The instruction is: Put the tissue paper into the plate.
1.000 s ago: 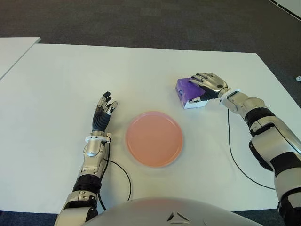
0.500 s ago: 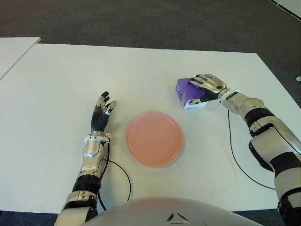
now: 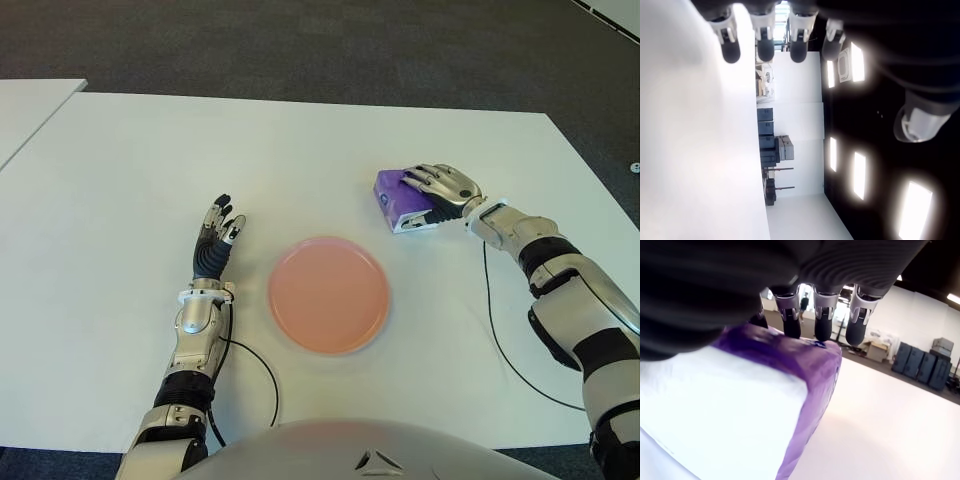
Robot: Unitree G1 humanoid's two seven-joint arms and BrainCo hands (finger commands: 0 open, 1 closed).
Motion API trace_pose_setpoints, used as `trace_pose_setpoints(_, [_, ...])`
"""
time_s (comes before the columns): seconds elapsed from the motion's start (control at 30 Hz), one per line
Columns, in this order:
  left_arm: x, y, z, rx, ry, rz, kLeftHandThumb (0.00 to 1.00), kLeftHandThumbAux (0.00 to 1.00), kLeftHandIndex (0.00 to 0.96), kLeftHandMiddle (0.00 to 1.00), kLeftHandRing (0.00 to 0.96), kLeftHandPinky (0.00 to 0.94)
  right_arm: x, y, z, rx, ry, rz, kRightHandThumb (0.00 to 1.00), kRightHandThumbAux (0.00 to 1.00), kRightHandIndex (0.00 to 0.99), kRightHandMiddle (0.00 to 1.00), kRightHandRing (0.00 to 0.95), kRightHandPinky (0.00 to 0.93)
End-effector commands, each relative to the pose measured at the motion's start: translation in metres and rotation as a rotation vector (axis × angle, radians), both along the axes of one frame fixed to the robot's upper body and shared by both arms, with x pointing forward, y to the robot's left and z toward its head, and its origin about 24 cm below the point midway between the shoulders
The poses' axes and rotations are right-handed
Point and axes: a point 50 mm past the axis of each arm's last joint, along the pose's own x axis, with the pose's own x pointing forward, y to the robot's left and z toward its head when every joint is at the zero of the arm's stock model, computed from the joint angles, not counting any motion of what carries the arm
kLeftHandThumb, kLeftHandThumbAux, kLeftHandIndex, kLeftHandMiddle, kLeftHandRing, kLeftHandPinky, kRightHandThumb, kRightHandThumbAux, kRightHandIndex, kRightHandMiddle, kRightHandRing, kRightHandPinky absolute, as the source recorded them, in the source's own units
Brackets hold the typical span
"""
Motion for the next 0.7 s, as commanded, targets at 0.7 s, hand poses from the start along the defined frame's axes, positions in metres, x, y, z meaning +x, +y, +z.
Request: trace_pose_setpoints(0.7, [-0.016, 0.004, -0.024, 0.003, 0.126, 0.026, 0.0, 0.44, 0.0, 0.0, 0.0, 0.0, -0.044, 0.004, -0.083, -0.125, 0.238, -0.013, 0.394, 0.148, 0.0, 0.0, 0.0, 0.0])
